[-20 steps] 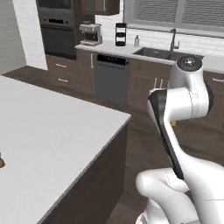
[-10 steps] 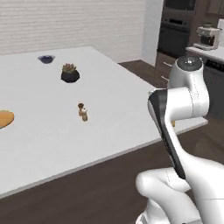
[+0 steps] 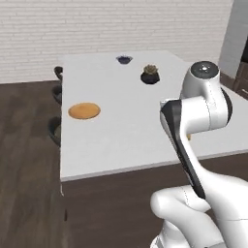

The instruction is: Start the toaster. Once the lever pops up, take the bread to the plate on the dining counter.

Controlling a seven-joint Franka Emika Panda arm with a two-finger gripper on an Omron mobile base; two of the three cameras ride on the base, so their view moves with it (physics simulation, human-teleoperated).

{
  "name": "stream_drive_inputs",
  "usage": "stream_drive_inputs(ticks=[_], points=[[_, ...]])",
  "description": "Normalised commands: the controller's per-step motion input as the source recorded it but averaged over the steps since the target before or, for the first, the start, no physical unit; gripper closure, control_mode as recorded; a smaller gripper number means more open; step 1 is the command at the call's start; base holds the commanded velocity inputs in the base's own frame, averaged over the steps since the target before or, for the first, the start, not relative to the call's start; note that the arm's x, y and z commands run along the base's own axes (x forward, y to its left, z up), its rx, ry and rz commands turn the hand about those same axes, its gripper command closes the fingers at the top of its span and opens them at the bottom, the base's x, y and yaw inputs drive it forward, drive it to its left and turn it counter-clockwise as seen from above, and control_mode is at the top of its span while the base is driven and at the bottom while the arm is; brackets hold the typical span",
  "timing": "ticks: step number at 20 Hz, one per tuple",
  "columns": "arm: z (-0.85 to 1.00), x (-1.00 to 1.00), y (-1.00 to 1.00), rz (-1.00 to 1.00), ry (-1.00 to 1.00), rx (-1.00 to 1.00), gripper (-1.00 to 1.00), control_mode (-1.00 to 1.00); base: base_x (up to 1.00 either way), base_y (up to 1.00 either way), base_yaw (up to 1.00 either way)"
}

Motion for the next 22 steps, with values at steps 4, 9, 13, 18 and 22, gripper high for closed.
stream_drive_inputs(ticks=[4,9,13,18,22], points=[[0.0,0.0,0.0,0.0,0.0,0.0,1.0,1.0,-0.3,1.0,0.21],[0.0,0.0,0.0,0.0,0.0,0.0,1.0,1.0,-0.38,1.0,-0.01],[0.0,0.0,0.0,0.0,0.0,0.0,1.0,1.0,-0.41,1.0,-0.13],[0.0,0.0,0.0,0.0,0.0,0.0,1.0,1.0,-0.26,1.0,-0.19],[0.0,0.0,0.0,0.0,0.0,0.0,1.0,1.0,-0.01,1.0,-0.28]])
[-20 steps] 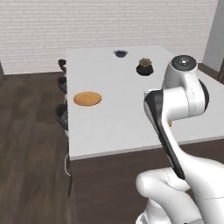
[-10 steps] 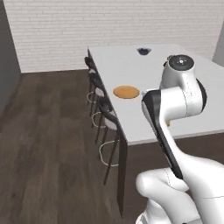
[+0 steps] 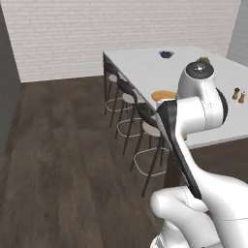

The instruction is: Start the toaster. Once the lever pops up, take the bread to the plate on the dining counter.

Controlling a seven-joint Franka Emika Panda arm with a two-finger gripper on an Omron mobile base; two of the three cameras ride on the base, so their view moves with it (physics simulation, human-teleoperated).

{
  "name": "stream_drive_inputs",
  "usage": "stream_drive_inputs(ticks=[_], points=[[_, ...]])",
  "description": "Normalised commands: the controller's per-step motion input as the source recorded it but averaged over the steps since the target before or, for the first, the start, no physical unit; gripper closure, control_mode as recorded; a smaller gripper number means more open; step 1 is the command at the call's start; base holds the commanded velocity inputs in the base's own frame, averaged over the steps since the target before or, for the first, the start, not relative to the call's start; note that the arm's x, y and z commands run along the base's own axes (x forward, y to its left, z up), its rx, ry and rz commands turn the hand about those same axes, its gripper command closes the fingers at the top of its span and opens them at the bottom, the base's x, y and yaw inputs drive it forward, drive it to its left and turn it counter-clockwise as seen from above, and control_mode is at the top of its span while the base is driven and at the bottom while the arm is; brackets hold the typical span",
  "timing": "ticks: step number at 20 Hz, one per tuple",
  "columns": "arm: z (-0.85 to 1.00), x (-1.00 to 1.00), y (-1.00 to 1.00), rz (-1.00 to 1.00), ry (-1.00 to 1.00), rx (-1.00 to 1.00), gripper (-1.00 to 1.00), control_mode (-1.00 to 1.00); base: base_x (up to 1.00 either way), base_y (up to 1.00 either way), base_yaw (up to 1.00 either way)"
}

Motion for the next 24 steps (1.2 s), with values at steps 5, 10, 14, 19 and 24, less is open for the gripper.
stream_drive_inputs(ticks=[5,10,14,19,24], points=[[0.0,0.0,0.0,0.0,0.0,0.0,1.0,1.0,0.0,1.0,-0.4],[0.0,0.0,0.0,0.0,0.0,0.0,1.0,1.0,0.09,1.0,-0.57],[0.0,0.0,0.0,0.0,0.0,0.0,1.0,1.0,0.19,0.88,-0.66],[0.0,0.0,0.0,0.0,0.0,0.0,1.0,1.0,0.25,0.96,-0.63],[0.0,0.0,0.0,0.0,0.0,0.0,1.0,1.0,0.41,1.0,-0.62]])
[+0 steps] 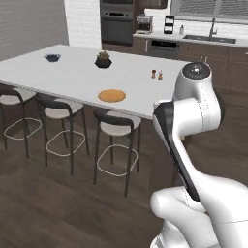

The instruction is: Start the toaster. Once the lever pops up, take the bread to the plate on the dining counter.

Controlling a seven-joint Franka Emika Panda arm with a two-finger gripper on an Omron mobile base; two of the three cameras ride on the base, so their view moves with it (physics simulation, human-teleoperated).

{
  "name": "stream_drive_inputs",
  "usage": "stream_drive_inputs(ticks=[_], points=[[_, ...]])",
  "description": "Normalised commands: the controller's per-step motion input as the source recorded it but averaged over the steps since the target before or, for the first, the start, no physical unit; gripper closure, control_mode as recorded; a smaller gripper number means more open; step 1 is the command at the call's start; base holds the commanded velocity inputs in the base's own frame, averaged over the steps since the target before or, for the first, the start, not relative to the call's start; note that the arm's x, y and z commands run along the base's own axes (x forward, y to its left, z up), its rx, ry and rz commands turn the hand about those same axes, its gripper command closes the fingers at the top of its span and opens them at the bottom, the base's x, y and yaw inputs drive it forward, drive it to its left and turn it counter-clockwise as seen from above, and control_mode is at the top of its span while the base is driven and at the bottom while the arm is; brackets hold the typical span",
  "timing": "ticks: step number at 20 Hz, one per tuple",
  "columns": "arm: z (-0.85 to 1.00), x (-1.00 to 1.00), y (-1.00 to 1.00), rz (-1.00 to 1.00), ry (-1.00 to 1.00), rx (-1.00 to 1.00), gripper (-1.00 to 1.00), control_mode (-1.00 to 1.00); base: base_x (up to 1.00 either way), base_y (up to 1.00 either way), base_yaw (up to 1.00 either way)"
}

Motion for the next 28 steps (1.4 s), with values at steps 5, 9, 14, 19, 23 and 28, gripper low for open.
stream_drive_inputs(ticks=[5,9,14,19,23,28], points=[[0.0,0.0,0.0,0.0,0.0,0.0,1.0,1.0,0.34,1.0,-0.58],[0.0,0.0,0.0,0.0,0.0,0.0,1.0,1.0,0.27,1.0,-0.53],[0.0,0.0,0.0,0.0,0.0,0.0,1.0,1.0,0.25,1.0,-0.52],[0.0,0.0,0.0,0.0,0.0,0.0,1.0,1.0,0.29,1.0,-0.44],[0.0,0.0,0.0,0.0,0.0,0.0,1.0,1.0,0.67,1.0,-0.33],[0.0,0.0,0.0,0.0,0.0,0.0,1.0,1.0,0.91,0.67,-0.08]])
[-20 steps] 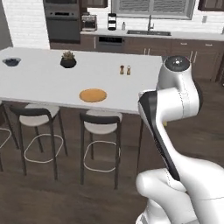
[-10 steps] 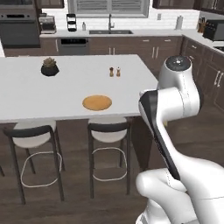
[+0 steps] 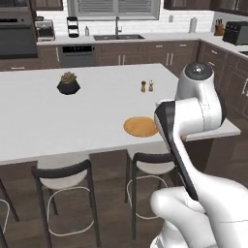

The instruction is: Start the toaster. Once the lever pops up, take the bread to the plate on the dining counter.

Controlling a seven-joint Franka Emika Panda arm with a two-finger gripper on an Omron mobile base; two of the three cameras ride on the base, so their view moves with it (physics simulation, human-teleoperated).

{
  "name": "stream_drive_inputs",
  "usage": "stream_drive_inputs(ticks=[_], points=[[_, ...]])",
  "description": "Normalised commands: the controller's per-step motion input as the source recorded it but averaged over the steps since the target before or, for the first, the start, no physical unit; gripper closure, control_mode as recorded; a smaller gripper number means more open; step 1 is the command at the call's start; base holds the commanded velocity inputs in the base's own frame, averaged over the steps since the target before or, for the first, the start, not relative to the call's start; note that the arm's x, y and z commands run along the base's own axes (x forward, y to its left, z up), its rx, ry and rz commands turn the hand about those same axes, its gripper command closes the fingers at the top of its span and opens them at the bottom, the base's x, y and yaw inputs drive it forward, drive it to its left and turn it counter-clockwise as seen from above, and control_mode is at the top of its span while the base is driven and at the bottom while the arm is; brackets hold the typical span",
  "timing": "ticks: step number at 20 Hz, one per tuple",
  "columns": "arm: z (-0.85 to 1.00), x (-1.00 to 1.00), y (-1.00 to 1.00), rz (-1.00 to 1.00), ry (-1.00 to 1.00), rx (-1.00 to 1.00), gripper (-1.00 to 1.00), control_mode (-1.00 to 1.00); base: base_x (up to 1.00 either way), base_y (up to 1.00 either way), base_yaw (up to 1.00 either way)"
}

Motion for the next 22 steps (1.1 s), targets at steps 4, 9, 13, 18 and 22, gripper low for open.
stream_drive_inputs(ticks=[4,9,13,18,22], points=[[0.0,0.0,0.0,0.0,0.0,0.0,1.0,1.0,0.96,0.12,0.0],[0.0,0.0,0.0,0.0,0.0,0.0,1.0,1.0,0.79,0.05,0.0],[0.0,0.0,0.0,0.0,0.0,0.0,1.0,1.0,0.65,0.0,0.04],[0.0,0.23,0.0,0.04,0.0,0.0,1.0,-1.0,0.35,0.0,0.02],[-0.08,0.52,-0.19,0.24,0.0,0.16,1.0,-1.0,0.0,0.0,0.0]])
